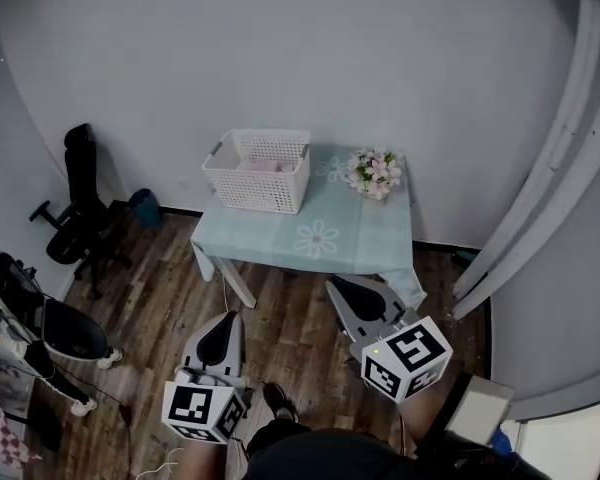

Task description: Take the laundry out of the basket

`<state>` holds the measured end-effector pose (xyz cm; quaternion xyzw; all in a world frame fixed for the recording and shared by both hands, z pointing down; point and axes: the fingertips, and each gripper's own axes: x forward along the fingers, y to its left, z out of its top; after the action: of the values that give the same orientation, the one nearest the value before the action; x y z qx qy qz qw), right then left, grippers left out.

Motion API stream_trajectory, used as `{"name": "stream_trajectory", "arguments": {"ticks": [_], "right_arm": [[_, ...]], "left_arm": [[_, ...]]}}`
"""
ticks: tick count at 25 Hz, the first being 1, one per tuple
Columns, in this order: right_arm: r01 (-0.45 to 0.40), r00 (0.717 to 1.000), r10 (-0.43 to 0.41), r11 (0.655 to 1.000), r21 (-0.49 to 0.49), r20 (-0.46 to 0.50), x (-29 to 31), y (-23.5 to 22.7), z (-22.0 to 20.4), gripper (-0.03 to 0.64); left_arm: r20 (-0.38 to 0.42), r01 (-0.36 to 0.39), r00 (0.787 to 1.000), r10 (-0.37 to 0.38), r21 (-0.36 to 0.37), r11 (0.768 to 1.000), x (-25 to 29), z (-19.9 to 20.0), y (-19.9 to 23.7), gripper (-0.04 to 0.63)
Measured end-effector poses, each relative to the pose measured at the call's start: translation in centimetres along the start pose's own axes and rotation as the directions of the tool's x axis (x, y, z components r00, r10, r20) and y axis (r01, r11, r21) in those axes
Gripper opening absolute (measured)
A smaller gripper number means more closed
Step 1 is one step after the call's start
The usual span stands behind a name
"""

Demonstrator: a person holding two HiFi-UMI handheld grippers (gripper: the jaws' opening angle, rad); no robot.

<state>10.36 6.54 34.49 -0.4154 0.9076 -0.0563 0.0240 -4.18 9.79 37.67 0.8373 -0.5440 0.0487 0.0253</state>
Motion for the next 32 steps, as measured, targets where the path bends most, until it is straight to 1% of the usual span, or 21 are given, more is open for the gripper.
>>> {"name": "stream_trajectory", "arguments": {"ticks": [4,7,11,14,18,21,23,27,32], "right_arm": [[0.021,1.000,-0.021,0.999,-0.029,-0.019,6.3,-0.3,0.5,0.014],[0.039,0.999,-0.040,0.998,-0.050,-0.030,11.0,-0.9,1.2,0.014],[0.053,0.998,-0.055,0.997,-0.056,-0.041,17.1,-1.0,1.0,0.014],[0.074,0.996,-0.078,0.995,-0.068,-0.051,20.7,-1.0,0.7,0.015],[0.102,0.993,-0.106,0.992,-0.077,-0.052,23.8,-0.9,1.3,0.015],[0.096,0.992,-0.103,0.991,-0.096,-0.075,25.8,-0.9,1.3,0.015],[0.090,0.992,-0.099,0.990,-0.113,-0.083,27.0,-1.3,1.4,0.015],[0.062,0.994,-0.073,0.990,-0.125,-0.083,29.5,-2.3,1.6,0.015],[0.031,0.996,-0.039,0.994,-0.105,-0.079,32.5,-5.9,2.0,0.017]], "left_arm": [[0.026,0.026,0.999,-0.027,0.016,1.000,3.7,1.6,5.9,0.006],[0.026,0.040,0.999,-0.041,0.008,0.999,6.6,2.5,10.2,0.006],[0.044,0.061,0.997,-0.062,0.020,0.998,9.5,2.8,15.7,0.006],[0.048,0.088,0.995,-0.089,0.009,0.996,10.9,2.7,19.0,0.006],[0.049,0.113,0.992,-0.112,-0.016,0.993,12.7,2.8,22.2,0.006],[0.066,0.123,0.991,-0.119,-0.058,0.991,14.0,3.1,23.9,0.006],[0.076,0.126,0.990,-0.121,-0.071,0.989,15.1,3.1,24.8,0.006],[0.082,0.116,0.990,-0.111,-0.068,0.991,17.4,3.3,26.2,0.006],[0.066,0.082,0.995,-0.079,-0.046,0.996,21.8,4.4,27.1,0.006]]}}
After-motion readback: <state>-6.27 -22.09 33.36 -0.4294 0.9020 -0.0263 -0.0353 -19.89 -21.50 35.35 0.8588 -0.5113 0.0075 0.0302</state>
